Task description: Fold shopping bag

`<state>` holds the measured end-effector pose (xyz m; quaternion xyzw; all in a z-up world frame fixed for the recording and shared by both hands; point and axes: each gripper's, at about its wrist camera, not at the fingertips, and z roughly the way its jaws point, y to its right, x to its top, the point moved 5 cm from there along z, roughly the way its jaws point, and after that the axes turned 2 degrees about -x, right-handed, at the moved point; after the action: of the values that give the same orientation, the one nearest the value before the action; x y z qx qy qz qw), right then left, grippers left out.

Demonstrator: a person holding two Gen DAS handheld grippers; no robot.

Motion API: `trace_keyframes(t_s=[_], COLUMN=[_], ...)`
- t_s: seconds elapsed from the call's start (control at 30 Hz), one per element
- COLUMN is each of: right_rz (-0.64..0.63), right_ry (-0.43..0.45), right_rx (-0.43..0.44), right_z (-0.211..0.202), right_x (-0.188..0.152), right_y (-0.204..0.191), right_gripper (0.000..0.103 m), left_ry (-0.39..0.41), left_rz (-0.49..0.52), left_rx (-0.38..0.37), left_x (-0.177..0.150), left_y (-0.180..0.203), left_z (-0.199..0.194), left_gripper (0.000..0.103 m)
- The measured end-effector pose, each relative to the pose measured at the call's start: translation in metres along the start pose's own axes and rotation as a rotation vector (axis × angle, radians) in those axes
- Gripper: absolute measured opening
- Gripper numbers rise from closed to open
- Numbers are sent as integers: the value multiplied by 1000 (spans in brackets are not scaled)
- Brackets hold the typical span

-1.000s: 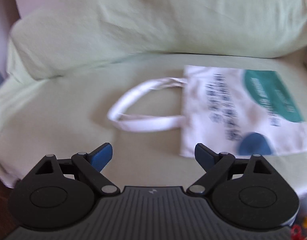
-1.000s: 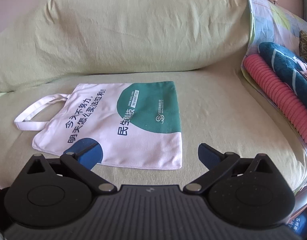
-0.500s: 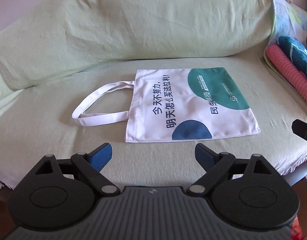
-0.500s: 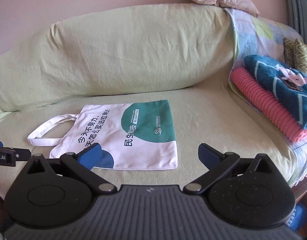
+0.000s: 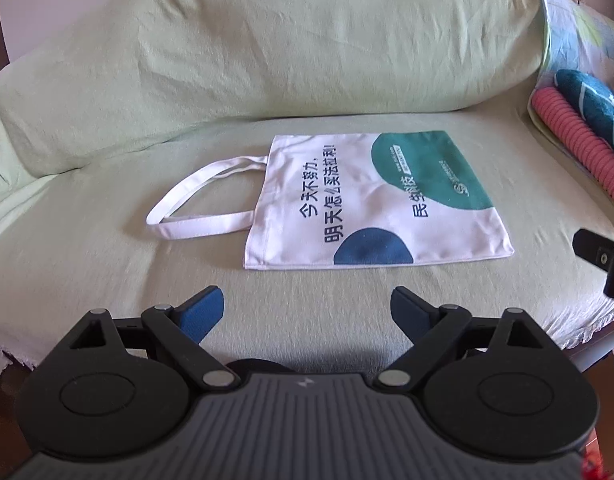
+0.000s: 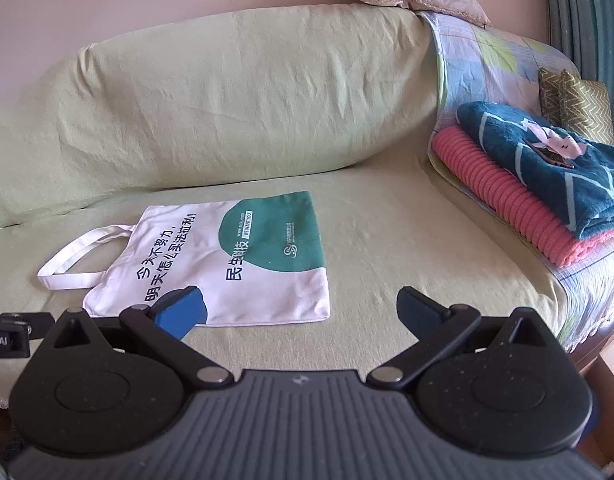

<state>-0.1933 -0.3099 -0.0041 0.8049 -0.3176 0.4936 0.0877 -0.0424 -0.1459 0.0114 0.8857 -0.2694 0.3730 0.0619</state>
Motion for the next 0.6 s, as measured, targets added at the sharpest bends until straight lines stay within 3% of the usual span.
trace_keyframes(t_s=[0.17, 0.6], right_rz=[41, -2], right_ry=[34, -93], right_rx=[46, 6], right_z=[5, 55], right_x=[-3, -9], right_y=[4, 10], right_gripper=[102, 102], left_ry=[-20, -100], left_rz=[3, 38], left_rx=[19, 2], left_x=[2, 13], left_y=[-2, 9], left_z=[11, 64], left_gripper=[92, 92])
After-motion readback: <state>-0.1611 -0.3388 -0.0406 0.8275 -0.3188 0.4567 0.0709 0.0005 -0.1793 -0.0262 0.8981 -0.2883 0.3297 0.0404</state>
